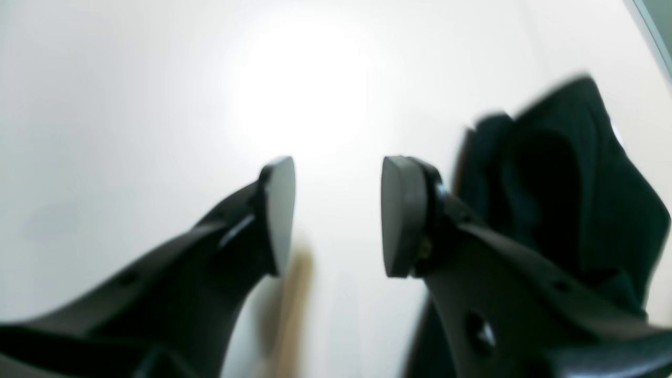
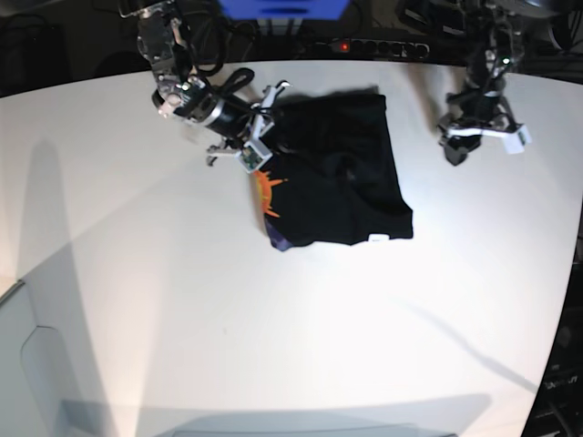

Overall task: Fold the T-shirt properly
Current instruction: 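Lift the left gripper away and move the right gripper onto the bundle, then pat the printed edge of the bundle with the right gripper, then grasp the bundle with the left gripper and drag it toward the right gripper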

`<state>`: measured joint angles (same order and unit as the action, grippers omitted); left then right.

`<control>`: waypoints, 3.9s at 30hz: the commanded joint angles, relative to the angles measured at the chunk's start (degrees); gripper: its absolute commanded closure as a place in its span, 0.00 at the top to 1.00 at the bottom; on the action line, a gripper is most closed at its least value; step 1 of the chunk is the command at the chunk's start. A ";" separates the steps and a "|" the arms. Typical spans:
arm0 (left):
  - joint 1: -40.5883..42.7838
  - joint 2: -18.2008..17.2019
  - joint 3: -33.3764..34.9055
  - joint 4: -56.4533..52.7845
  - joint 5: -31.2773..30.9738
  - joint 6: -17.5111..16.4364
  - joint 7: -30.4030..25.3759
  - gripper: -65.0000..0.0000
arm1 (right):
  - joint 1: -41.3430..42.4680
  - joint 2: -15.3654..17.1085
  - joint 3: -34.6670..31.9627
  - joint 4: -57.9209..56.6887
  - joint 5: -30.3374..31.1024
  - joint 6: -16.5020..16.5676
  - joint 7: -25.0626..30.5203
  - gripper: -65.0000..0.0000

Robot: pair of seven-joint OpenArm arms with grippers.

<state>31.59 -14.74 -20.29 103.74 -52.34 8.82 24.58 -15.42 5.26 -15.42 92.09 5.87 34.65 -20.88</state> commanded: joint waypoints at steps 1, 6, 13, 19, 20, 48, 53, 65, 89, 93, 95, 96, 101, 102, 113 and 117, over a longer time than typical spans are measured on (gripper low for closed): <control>-0.43 -0.69 0.29 0.48 -0.37 -0.16 -1.15 0.40 | -0.80 0.15 -0.01 1.66 0.24 0.73 0.62 0.06; -1.48 -0.69 1.96 0.65 -0.45 -0.16 -1.15 0.40 | -2.65 -0.38 -0.27 8.43 0.24 0.73 0.62 0.06; 1.24 -1.65 -3.93 5.66 -0.63 -0.16 -1.15 0.40 | 0.61 -5.12 -0.45 11.86 -0.02 0.73 0.01 0.06; 3.61 -1.74 -11.49 6.28 -0.45 -0.16 -1.15 0.40 | 3.95 -6.44 -7.92 5.09 -0.11 0.73 0.36 0.06; 3.79 -1.65 -12.72 6.28 -0.45 -0.16 -1.15 0.40 | 4.04 -6.44 -9.68 3.69 -0.11 0.73 0.36 0.06; 6.43 0.46 -15.53 6.45 -0.98 -0.16 -1.06 0.40 | 12.30 -2.75 -1.24 4.30 0.24 0.64 0.53 0.06; 7.39 0.46 -13.86 6.72 -0.98 -0.16 -1.06 0.40 | 19.60 -3.19 2.37 -3.79 0.24 0.64 0.53 0.06; 8.10 2.92 -13.86 8.39 -0.98 -0.16 -1.06 0.40 | 23.82 -2.93 2.63 -20.23 0.24 0.64 7.39 0.06; -5.62 3.53 13.74 2.15 -0.45 0.46 -1.06 0.59 | 11.77 -1.08 17.66 -3.00 0.24 0.64 10.82 0.06; -5.18 3.45 13.48 2.06 -0.37 0.46 -1.15 0.59 | 11.16 -0.38 19.24 -3.00 0.24 0.64 10.82 0.06; -5.26 3.45 13.39 1.88 -0.37 0.46 -1.15 0.59 | 11.16 -0.64 20.12 -3.00 0.24 0.64 10.82 0.06; -5.44 3.45 13.39 1.35 -0.37 0.46 -1.15 0.59 | 11.07 -0.64 20.12 -3.00 0.24 0.64 10.82 0.06; -6.85 3.80 13.39 -3.04 -0.37 0.54 -1.15 0.59 | 11.07 -0.47 20.12 -3.08 0.15 0.64 10.82 0.06; -7.11 3.89 13.48 -3.74 -0.37 0.54 -1.15 0.59 | 11.07 -0.55 20.12 -3.08 0.07 0.64 10.82 0.06; -11.24 1.78 19.99 -8.58 -0.37 0.10 -1.06 0.37 | 10.89 -0.38 20.12 -3.08 -0.11 0.64 10.82 0.06; -13.00 1.51 21.83 -10.60 -0.37 0.10 -1.06 0.22 | 11.16 0.77 21.71 -3.00 -0.11 0.64 10.82 0.06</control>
<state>18.63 -12.86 1.52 92.73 -52.38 8.82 22.72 -5.23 5.19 5.67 88.07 4.95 34.68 -11.79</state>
